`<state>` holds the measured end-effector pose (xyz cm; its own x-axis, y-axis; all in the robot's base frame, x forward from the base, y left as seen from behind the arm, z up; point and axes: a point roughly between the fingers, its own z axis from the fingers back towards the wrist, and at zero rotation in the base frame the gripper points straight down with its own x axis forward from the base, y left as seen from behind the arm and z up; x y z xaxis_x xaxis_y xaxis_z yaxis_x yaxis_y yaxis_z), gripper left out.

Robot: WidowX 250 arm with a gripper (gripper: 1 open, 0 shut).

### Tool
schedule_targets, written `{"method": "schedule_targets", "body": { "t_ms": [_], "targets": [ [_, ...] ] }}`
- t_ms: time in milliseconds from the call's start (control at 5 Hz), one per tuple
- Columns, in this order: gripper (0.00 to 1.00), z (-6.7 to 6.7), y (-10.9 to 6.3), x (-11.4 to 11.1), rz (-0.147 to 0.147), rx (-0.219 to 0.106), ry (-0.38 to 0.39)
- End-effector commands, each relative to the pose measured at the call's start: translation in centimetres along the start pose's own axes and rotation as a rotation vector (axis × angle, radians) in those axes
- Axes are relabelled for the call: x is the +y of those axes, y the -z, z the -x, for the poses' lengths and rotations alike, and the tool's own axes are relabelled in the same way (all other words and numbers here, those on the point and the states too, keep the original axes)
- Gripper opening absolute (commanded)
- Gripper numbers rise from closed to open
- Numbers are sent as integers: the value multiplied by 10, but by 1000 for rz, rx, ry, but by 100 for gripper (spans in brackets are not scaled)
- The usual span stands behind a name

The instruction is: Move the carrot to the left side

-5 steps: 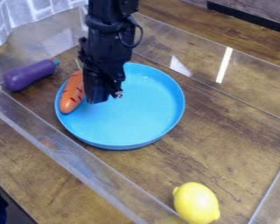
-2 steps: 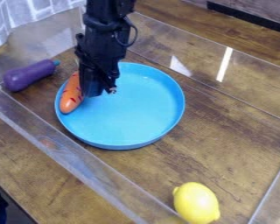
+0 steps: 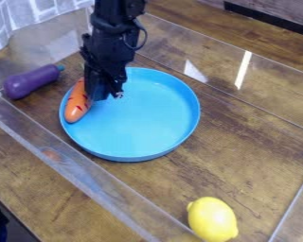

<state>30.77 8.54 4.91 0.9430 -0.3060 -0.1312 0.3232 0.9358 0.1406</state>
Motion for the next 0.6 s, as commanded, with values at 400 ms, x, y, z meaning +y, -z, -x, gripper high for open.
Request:
{"method": "schedule_targets", "body": {
  "t_ms": [400],
  "targets": [
    [0,-8,-7,33,-98,-18,-7]
  ]
}}
